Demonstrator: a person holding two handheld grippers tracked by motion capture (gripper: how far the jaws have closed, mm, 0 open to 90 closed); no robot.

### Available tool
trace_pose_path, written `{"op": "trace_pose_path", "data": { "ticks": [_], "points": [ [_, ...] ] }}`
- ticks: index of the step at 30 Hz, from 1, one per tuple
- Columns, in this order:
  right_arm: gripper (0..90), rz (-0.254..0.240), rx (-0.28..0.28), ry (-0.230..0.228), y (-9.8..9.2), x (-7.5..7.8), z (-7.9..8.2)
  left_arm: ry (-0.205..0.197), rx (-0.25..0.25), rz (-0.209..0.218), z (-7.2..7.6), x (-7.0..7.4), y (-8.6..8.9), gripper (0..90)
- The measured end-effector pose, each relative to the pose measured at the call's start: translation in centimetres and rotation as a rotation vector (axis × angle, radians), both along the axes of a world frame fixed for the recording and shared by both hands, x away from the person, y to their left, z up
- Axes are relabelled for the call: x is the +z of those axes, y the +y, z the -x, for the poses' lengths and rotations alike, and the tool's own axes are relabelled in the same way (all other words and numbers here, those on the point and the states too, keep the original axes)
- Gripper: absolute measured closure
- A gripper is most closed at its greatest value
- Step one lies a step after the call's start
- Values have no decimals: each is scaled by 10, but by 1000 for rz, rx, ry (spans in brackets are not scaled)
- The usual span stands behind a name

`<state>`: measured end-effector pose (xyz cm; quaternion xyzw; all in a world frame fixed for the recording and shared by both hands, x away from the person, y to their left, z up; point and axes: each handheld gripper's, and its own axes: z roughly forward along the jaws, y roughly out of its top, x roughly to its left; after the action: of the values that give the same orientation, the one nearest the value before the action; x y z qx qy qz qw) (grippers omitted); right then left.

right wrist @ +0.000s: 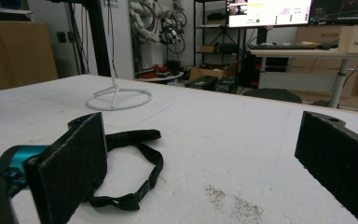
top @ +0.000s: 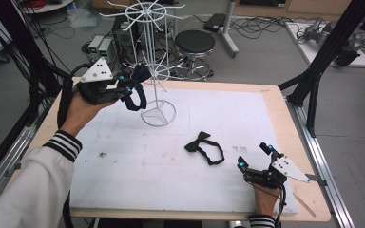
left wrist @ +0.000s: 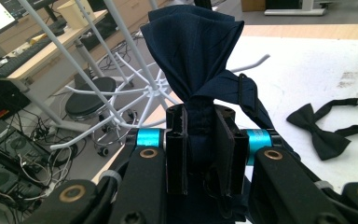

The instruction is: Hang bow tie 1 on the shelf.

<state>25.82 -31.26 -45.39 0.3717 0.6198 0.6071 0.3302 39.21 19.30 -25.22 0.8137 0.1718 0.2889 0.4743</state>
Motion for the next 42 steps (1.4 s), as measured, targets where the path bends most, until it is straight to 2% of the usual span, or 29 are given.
{"op": "trace_pose_path", "data": {
  "ticks": [11, 27, 36, 42],
  "points": [
    [13, 1, 0, 2, 0, 0, 0, -18, 15, 3, -10, -2, -7, 757],
    [14, -3, 3, -1, -1, 0, -1, -26, 24, -31, -20, -4, -19, 756],
    [13, -9, 5, 10, -1, 0, 0, -37, 35, -50, -20, -5, -24, 756],
    [13, -4, 3, 0, -1, 0, -1, -38, 35, -67, -22, -7, -25, 756]
  ]
}}
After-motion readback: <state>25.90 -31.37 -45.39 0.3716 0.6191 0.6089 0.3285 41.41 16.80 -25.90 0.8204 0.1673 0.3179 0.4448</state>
